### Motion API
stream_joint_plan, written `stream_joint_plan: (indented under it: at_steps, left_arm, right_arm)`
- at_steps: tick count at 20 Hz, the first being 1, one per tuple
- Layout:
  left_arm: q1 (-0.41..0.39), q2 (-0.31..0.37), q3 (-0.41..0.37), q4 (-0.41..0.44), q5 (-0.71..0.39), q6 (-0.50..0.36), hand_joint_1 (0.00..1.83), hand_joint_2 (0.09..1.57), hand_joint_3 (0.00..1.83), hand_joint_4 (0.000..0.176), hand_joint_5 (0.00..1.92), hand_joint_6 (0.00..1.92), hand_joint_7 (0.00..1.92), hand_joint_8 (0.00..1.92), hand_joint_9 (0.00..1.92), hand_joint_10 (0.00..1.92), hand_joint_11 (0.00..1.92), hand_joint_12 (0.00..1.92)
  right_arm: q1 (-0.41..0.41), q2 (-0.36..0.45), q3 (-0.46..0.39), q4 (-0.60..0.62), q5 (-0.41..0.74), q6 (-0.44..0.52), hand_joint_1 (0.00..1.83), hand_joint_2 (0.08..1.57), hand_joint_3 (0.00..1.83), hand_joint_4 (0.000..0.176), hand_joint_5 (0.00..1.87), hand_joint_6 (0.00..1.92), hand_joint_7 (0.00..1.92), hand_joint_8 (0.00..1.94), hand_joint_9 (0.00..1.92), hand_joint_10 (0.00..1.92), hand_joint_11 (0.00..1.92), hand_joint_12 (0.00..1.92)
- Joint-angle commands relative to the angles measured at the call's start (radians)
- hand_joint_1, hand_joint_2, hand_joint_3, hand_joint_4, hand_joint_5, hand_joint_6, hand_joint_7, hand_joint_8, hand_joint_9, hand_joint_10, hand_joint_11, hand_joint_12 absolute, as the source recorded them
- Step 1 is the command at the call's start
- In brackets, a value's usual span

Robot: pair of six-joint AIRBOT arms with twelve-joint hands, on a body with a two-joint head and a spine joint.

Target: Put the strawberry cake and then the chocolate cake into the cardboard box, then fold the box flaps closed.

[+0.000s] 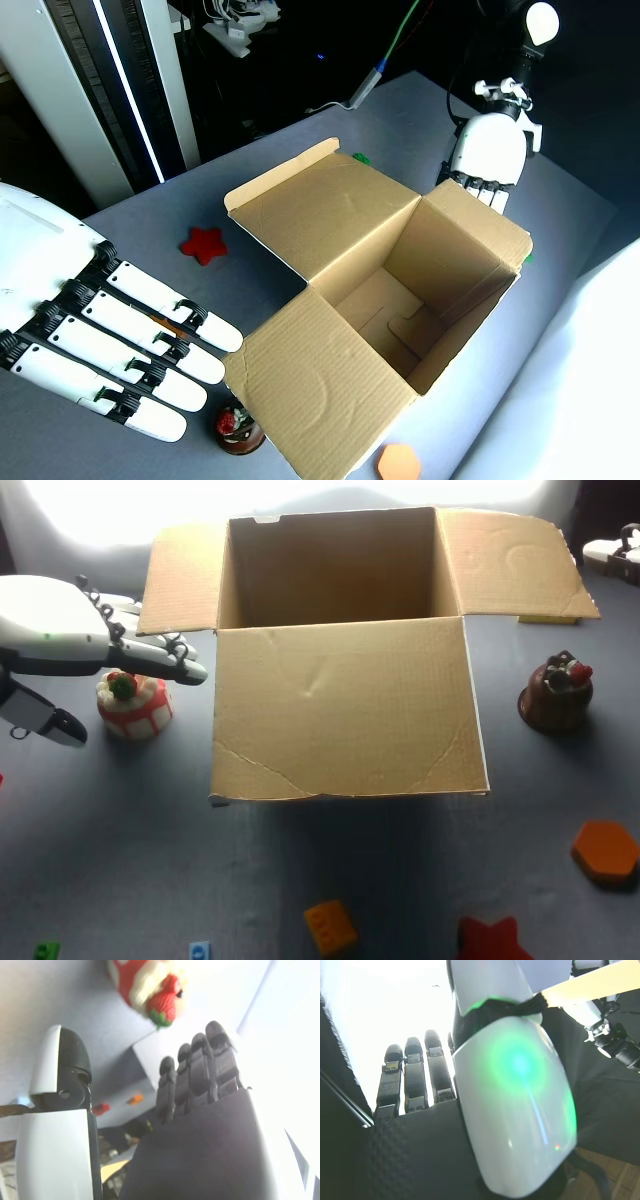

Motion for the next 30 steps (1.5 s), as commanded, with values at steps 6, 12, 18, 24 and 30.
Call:
stream_joint_plan:
  at_steps: [6,12,18,24,30]
  left_arm:
    - [0.012,-0.042,0.053,-0.081,-0.015,0.001,1.19,1.04,0.01,0.034,0.11,0.0,0.14,0.0,0.14,0.0,0.0,0.55]
    - [0.065,-0.097,0.126,-0.108,-0.014,0.008,1.18,1.03,0.0,0.036,0.1,0.0,0.16,0.01,0.17,0.01,0.0,0.58]
    - [0.073,-0.135,0.181,-0.117,-0.019,0.02,1.19,1.03,0.0,0.031,0.11,0.01,0.15,0.0,0.15,0.0,0.0,0.56]
    - [0.073,-0.171,0.24,-0.119,-0.027,0.029,1.2,1.01,0.0,0.039,0.12,0.0,0.15,0.0,0.13,0.0,0.0,0.53]
    - [0.071,-0.187,0.25,-0.119,-0.036,0.031,1.2,1.02,0.0,0.036,0.12,0.0,0.15,0.0,0.14,0.0,0.0,0.54]
  right_arm:
    - [0.014,0.01,0.0,-0.015,0.105,-0.005,1.22,0.99,0.01,0.0,0.02,0.01,0.1,0.0,0.06,0.01,0.03,0.02]
    - [0.014,0.01,-0.002,-0.015,0.105,-0.005,1.21,1.01,0.0,0.0,0.03,0.01,0.11,0.0,0.07,0.01,0.0,0.16]
    - [0.016,0.01,-0.004,-0.015,0.105,-0.006,1.17,1.01,0.0,0.0,0.0,0.0,0.09,0.0,0.06,0.0,0.0,0.08]
    - [0.017,0.01,-0.005,-0.015,0.104,-0.006,1.19,1.0,0.0,0.0,0.02,0.0,0.08,0.0,0.06,0.0,0.0,0.09]
    - [0.017,0.009,-0.005,-0.015,0.102,-0.007,1.17,1.01,0.0,0.0,0.02,0.0,0.07,0.0,0.06,0.0,0.0,0.12]
